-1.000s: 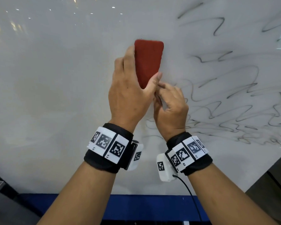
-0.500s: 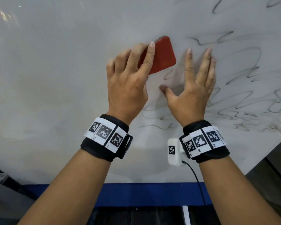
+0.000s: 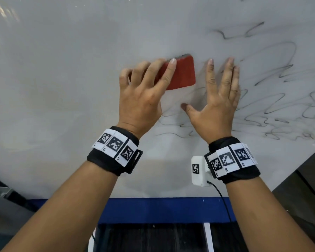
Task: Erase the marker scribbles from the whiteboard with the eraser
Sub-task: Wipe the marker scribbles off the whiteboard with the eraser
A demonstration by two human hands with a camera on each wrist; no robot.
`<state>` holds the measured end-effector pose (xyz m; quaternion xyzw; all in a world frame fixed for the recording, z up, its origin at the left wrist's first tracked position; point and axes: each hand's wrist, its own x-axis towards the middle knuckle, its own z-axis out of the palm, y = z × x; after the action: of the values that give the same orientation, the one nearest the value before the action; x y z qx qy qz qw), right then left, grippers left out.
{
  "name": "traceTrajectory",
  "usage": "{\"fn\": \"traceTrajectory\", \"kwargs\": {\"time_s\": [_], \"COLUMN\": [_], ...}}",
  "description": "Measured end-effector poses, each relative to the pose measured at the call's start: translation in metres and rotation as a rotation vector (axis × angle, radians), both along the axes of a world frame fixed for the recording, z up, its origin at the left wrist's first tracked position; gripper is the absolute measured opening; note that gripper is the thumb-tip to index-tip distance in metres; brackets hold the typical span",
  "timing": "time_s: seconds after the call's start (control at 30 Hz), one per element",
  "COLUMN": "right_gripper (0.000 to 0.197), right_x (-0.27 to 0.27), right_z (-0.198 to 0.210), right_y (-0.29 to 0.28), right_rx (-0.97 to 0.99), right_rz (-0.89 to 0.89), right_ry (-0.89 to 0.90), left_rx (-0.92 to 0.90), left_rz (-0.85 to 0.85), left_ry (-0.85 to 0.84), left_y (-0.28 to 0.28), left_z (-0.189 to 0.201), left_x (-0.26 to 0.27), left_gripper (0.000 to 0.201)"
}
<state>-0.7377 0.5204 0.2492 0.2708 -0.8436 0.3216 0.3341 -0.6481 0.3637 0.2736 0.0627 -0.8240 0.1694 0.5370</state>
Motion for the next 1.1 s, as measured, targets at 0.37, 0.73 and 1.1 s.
{"fn": "traceTrajectory", "kwargs": {"time_s": [0.37, 0.73, 1.1], "right_gripper": [0.114, 0.113, 0.111], "right_x": [0.003, 0.002, 0.0], "right_z": [-0.004, -0.007, -0.019], "right_y": [0.001, 0.002, 0.006], "right_rx": [0.0, -0.007, 0.047], "right_rz": [-0.005, -0.009, -0.006], "right_ry": [-0.021, 0.001, 0.011], "left_rx": [-0.026, -0.078, 0.027], "left_rz": [0.038, -0.001, -0.006], "left_ry": [0.001, -0.071, -0.037], "left_y": [0.01, 0.004, 0.002], "left_z": [-0.002, -0.027, -0.069], "left_x": [-0.007, 0.001, 0.01], "left_gripper": [0.067, 0.066, 0.065]}}
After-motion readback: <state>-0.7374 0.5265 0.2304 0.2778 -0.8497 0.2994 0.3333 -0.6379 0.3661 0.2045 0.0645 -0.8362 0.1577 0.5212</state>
